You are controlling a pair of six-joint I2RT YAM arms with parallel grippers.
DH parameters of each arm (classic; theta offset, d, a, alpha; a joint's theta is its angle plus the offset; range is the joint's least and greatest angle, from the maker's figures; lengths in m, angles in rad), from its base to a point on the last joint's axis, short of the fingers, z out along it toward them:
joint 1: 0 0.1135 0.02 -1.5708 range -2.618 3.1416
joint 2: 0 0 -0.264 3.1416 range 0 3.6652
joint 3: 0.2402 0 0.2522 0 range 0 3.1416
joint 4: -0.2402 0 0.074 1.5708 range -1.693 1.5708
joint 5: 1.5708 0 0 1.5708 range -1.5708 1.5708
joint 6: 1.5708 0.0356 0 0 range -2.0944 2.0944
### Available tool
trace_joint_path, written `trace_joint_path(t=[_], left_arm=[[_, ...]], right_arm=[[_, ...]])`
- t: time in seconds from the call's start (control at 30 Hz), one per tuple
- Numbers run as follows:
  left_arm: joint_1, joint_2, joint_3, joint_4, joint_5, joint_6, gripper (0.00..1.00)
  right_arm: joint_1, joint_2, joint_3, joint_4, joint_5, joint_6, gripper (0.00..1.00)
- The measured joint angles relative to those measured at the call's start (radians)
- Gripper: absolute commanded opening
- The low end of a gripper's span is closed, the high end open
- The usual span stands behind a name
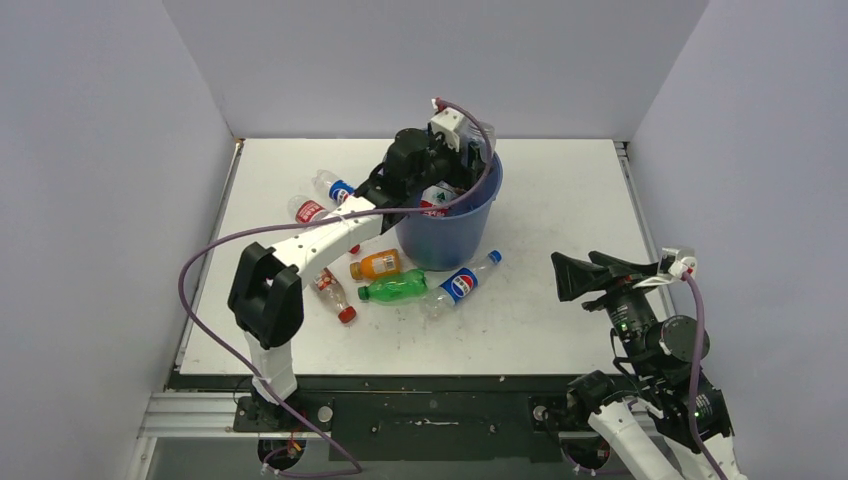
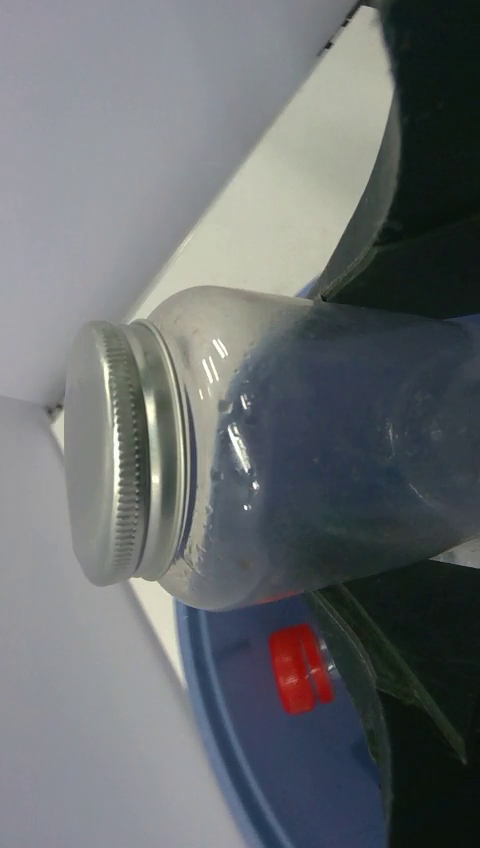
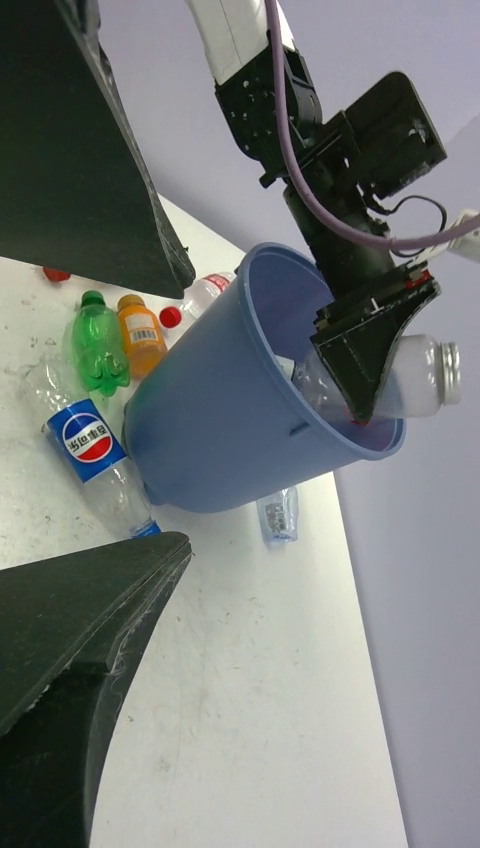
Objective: Put the plastic bottles in the bin
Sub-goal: Place the plastic bottle in the trash bin.
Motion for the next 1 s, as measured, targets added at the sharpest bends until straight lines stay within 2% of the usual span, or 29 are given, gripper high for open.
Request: trace_joint_path(t=[0.13,0.17,0.2,0.23,0.3,0.33,0.4,0.43,0.77,0.9,1.0], left_arm=[[0.005,0.047,0.036,-0.1,0.029,0.0,0.01],[0.005,0.048,0.036,-0.117,0.033,0.0,0.04],[0.005,0.048,0.037,-0.14,0.038,0.002,0.1],[0.004,0.048,0.039,-0.155,0.041,0.004,0.2],[0.003,0.048,0.041,-0.181,0.047,0.013,0.53],[0.004,0.048,0.042,-0.194,0.048,0.019,0.66],[0.004,0.048,0.042,-0.218,0.054,0.025,0.85],[0.004,0.048,0.041,-0.225,0.061,0.029,0.99],[-0.005,-0.094,0.01,-0.2,0.102,0.045,0.96],[-0.015,-0.224,-0.003,-0.184,0.077,0.042,0.96],[-0.016,-0.386,-0.084,-0.19,-0.008,0.055,0.96]], right_arm=[[0.0,0.0,0.0,-0.015,0.012,-0.002,0.9],[0.0,0.0,0.0,-0.017,0.014,-0.002,0.9],[0.0,0.0,0.0,-0.019,0.016,-0.004,0.9],[0.0,0.0,0.0,-0.02,0.016,-0.004,0.9],[0.0,0.0,0.0,-0.02,0.016,-0.005,0.9],[0.0,0.001,0.0,-0.02,0.016,-0.005,0.9],[0.0,0.002,0.0,-0.02,0.016,-0.006,0.9],[0.0,0.003,0.0,-0.02,0.016,-0.008,0.9],[0.0,0.039,0.001,-0.024,0.014,-0.012,0.9],[0.0,0.066,0.001,-0.025,0.011,-0.011,0.9],[0.0,0.084,-0.001,-0.026,0.009,-0.008,0.9]])
